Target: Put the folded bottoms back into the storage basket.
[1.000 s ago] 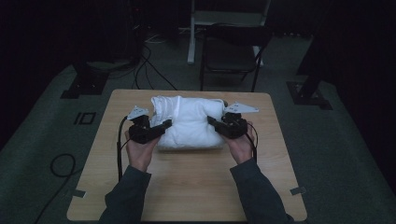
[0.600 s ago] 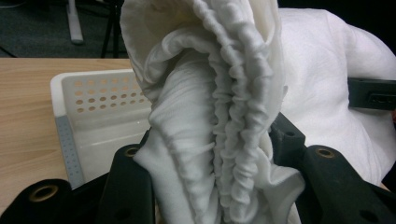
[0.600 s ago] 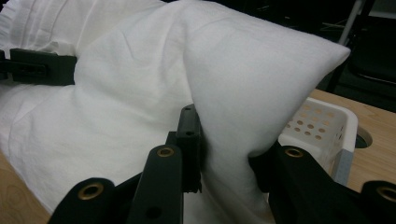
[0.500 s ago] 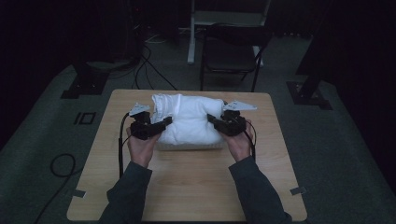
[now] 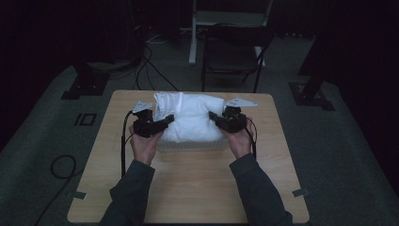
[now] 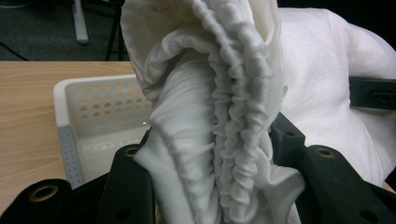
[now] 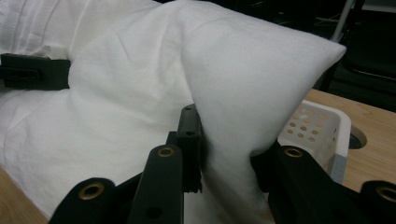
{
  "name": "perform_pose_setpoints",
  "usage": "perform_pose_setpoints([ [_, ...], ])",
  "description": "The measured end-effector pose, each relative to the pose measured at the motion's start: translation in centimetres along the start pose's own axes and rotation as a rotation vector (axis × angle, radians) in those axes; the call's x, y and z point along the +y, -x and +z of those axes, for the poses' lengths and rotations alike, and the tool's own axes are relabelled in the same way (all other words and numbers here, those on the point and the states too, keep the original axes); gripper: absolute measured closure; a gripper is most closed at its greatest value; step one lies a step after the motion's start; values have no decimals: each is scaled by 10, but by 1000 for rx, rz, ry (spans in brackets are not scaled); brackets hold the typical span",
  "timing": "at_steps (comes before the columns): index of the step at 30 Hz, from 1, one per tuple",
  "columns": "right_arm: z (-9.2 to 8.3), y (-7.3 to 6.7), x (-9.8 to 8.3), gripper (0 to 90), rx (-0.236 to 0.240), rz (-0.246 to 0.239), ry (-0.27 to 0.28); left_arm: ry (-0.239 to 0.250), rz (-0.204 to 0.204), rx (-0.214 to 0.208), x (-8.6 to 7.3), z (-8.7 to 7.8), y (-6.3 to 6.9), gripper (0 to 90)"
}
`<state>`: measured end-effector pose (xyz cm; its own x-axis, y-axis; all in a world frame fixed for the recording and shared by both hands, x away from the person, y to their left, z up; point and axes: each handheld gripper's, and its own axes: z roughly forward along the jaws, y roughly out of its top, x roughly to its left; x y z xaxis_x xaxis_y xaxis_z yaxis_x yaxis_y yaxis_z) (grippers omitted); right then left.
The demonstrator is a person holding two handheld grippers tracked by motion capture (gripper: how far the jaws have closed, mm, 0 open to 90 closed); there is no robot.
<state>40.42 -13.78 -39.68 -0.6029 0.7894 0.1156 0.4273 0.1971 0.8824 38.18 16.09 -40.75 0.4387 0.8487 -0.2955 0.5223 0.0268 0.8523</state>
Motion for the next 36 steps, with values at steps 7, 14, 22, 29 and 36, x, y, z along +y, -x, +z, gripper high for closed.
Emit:
perform_pose_setpoints([
  [7, 7, 4, 2, 733, -2, 10, -9, -7, -4, 14, 3, 4, -2, 544],
  [14, 14, 9, 3, 734, -4, 23, -13, -12, -8, 24, 5, 10, -5, 544],
  [22, 22, 13, 6, 736, -15, 27, -22, -11, -25, 27, 7, 19, -11, 544],
  [29, 31, 17, 6, 736, -19, 35, -34, -19, -36, 34, 7, 25, -16, 545],
  [36, 38, 22, 6, 738, -25, 41, -43, -26, -26, 38, 10, 32, -18, 544],
])
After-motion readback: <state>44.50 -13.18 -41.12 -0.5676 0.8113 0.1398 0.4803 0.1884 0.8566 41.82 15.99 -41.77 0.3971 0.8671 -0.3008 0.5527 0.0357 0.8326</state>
